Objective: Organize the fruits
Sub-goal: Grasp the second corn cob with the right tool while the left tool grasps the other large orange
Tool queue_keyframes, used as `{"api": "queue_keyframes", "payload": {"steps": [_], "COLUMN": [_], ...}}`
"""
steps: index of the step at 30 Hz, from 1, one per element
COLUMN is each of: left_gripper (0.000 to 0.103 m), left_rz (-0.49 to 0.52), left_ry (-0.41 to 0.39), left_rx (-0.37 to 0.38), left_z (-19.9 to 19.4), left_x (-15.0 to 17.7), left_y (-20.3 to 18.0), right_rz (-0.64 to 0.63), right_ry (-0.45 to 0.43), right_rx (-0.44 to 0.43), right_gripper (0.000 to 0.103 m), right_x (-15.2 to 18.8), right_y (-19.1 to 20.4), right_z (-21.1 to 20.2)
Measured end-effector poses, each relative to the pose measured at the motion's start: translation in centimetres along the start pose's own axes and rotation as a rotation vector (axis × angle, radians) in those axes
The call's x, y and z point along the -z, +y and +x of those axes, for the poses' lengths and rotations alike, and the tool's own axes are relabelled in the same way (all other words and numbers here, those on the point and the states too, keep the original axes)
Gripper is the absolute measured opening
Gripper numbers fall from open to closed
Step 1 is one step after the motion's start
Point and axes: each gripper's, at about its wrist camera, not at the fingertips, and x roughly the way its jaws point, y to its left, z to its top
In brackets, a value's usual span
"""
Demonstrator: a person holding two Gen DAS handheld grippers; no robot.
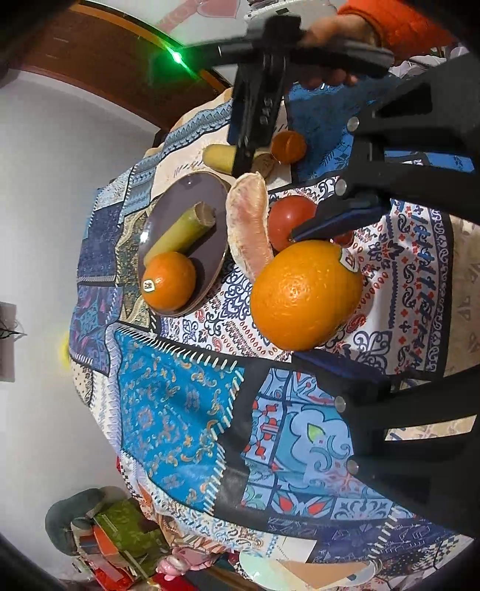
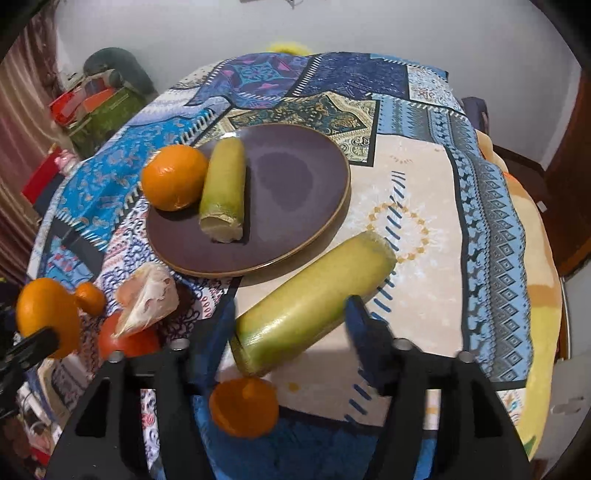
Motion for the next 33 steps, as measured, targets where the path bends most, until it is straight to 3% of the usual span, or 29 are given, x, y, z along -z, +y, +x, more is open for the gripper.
{"api": "queue_keyframes", "payload": {"steps": [3, 6, 8, 10, 15, 18, 24, 29, 33], "left_gripper": [0.059, 0.059, 0.059, 0.059, 0.059, 0.059, 0.059, 0.059, 0.059], "left_rz": [-0.001, 0.005, 0.011, 0.017, 0.029, 0.042, 0.047, 0.055, 0.056], "left_ry": [-0.009, -0.018, -0.025, -0.028, -0.036, -0.039, -0.042, -0.043, -0.040], "left_rx": [0.006, 0.010, 0.011, 0.012, 0.021, 0.024, 0.031, 0.032, 0.037], "left_z": [-0.5, -0.7, -0.8, -0.8, -0.8, -0.8, -0.4, -0.1, 0.4], "left_x": [-0.1, -0.5, -0.7, -0.9, -1.3, -1.6, -2.3, -3.0, -3.8], "left_y": [-0.1, -0.4, -0.6, -0.9, -1.6, -2.0, -2.5, -2.7, -2.7], "right_rz": [0.035, 0.057, 0.040, 0.017, 0.025, -0.004, -0.047, 0.003, -0.017], "right_ry": [0.003, 0.007, -0.001, -0.011, -0.020, -0.022, 0.019, -0.016, -0.008], "right_rx": [-0.001, -0.030, -0.025, -0.001, 0.004, 0.027, 0.054, 0.022, 0.024], "right_gripper": [0.069, 0.066, 0.048, 0.038, 0.027, 0.009, 0.010, 0.037, 0.037], "right_x": [0.1, 0.0, 0.0, 0.3, 2.0, 2.8, 3.4, 1.9, 0.2], "right_y": [-0.3, -1.0, -1.2, -1.5, -4.1, -5.1, -5.7, -5.8, -5.0], "right_z": [0.7, 0.9, 0.5, -0.2, -1.9, -3.3, -3.8, -3.4, -1.6]}}
